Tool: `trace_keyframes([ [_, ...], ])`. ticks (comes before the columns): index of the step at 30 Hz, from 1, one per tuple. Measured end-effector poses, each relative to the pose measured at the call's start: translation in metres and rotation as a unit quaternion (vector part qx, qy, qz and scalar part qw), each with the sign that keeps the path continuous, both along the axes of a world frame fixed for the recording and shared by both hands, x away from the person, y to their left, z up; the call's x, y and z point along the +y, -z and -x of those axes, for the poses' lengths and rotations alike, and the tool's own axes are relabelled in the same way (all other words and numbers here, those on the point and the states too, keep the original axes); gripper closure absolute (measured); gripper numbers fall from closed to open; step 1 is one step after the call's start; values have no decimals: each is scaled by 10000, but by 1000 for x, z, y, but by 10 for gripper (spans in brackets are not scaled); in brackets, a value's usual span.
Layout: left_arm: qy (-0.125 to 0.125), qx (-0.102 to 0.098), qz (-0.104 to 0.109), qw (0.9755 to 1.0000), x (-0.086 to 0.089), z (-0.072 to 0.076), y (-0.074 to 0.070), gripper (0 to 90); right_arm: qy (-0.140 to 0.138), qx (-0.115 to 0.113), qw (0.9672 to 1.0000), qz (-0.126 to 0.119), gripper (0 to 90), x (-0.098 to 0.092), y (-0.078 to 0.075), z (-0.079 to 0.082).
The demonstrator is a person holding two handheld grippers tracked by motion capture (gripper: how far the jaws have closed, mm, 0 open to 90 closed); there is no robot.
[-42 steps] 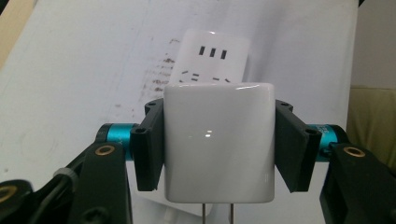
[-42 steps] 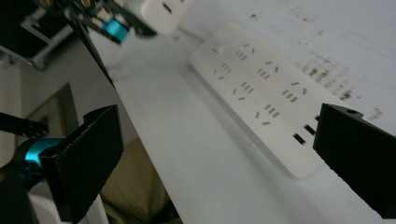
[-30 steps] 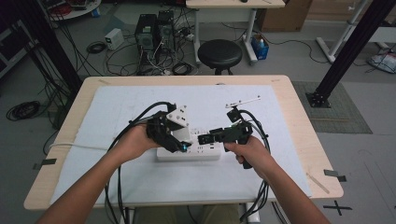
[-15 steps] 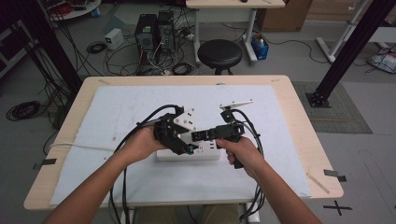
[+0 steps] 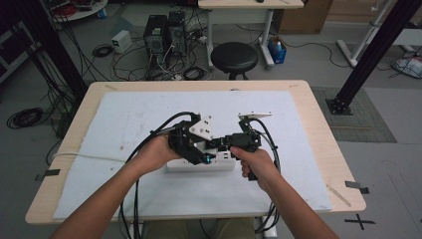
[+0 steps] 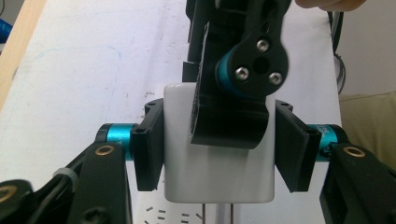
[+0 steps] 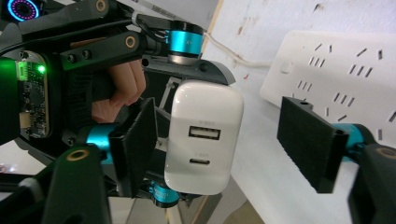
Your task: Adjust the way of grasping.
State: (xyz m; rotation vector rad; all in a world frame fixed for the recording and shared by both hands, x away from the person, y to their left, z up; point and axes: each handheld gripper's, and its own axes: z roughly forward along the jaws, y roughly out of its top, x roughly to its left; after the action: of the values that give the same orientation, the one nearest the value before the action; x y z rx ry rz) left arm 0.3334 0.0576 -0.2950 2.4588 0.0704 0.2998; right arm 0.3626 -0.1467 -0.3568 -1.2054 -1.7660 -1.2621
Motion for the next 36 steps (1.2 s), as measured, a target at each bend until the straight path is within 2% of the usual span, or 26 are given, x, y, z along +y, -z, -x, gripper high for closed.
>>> trace_keyframes([
  [5, 14, -3, 7, 10000, -1, 0, 0, 425, -117, -19, 9999, 8, 385, 3, 2, -1],
  [11, 12, -65, -1, 10000, 0, 1, 0, 424, -111, 59, 9999, -119, 442, 3, 4, -2],
  [13, 42, -156, -89, 9998, -2, 2, 2, 424, -156, 39, 9997, -162, 493, 3, 5, -2],
  [15, 42, -175, -97, 9998, -3, 2, 3, 425, -180, 38, 9998, -118, 511, 3, 5, -2],
  [18, 55, -236, -144, 9996, -5, 4, 5, 424, -206, 13, 9996, -195, 587, 3, 6, -1],
  [21, 57, -272, -184, 9994, -5, 4, 5, 424, -185, 10, 9996, -189, 593, 3, 6, 0],
  [22, 39, -321, -208, 9993, -6, 5, 6, 423, -170, 134, 9996, -181, 603, 2, 6, -1],
  [23, 21, -320, -240, 9992, -6, 5, 6, 421, -158, 113, 9997, -160, 611, 2, 6, -1],
  [25, -73, -149, -170, 9997, -6, 3, 5, 387, -107, -34, 9999, -66, 619, 3, 6, 0],
  [26, -164, -126, -182, 9996, -5, 2, 5, 324, -64, -93, 9999, 9, 619, 3, 7, 0],
  [27, -207, -75, -214, 9995, -4, 2, 5, 282, -16, -132, 9999, 42, 619, 2, 7, 0],
  [31, -353, 88, -337, 9988, 6, 1, 8, 208, 113, -392, 9990, 187, 620, -5, 7, -2],
  [34, -540, 266, -421, 9973, 20, -3, 11, 206, 149, -607, 9971, 429, 619, -11, 6, -3],
  [35, -540, 266, -421, 9973, 20, -3, 11, 205, 149, -607, 9971, 429, 619, -11, 6, -3],
  [36, -746, 413, -442, 9954, 31, -6, 13, 205, 180, -741, 9953, 600, 620, -16, 5, -3],
])
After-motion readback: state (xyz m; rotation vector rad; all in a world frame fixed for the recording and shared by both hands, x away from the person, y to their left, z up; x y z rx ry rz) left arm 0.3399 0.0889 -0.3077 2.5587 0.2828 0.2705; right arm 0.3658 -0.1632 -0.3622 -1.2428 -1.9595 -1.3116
